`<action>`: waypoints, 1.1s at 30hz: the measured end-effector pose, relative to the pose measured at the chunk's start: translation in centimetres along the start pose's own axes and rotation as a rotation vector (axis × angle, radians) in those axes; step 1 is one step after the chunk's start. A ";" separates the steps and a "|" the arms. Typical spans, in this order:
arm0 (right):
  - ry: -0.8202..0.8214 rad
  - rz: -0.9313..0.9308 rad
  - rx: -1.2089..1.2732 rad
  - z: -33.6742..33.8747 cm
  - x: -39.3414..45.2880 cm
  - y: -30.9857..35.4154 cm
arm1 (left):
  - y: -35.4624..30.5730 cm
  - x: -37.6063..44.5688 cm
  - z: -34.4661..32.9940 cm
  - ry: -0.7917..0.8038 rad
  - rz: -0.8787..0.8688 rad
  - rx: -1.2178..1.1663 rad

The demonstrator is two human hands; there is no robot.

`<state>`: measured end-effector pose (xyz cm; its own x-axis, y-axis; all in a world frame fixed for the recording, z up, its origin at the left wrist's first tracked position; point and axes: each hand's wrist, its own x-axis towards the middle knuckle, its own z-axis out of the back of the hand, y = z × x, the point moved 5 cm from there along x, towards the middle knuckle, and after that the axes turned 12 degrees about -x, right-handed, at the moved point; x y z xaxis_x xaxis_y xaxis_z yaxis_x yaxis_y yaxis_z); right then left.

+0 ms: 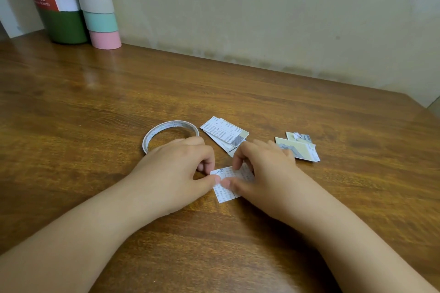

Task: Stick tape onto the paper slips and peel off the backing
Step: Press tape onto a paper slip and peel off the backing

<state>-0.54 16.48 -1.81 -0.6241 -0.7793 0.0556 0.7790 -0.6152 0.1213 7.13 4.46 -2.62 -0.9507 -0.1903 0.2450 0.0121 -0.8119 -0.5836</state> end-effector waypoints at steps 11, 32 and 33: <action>-0.019 -0.033 0.214 0.6 -0.3 -2.7 | -0.3 -0.1 0.7 -0.072 -0.117 -0.129; -0.535 -0.152 0.192 3.4 -0.7 -5.3 | -0.8 -0.6 2.2 -0.233 -0.129 -0.417; -0.539 -0.039 0.204 3.2 -0.7 -3.6 | -1.0 -0.7 2.1 -0.214 -0.145 -0.426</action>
<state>-3.09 19.64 0.91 -0.6364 -0.5527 0.5381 0.7607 -0.5651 0.3194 8.40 4.21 -0.59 -0.8475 -0.2376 0.4746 -0.2856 -0.5496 -0.7851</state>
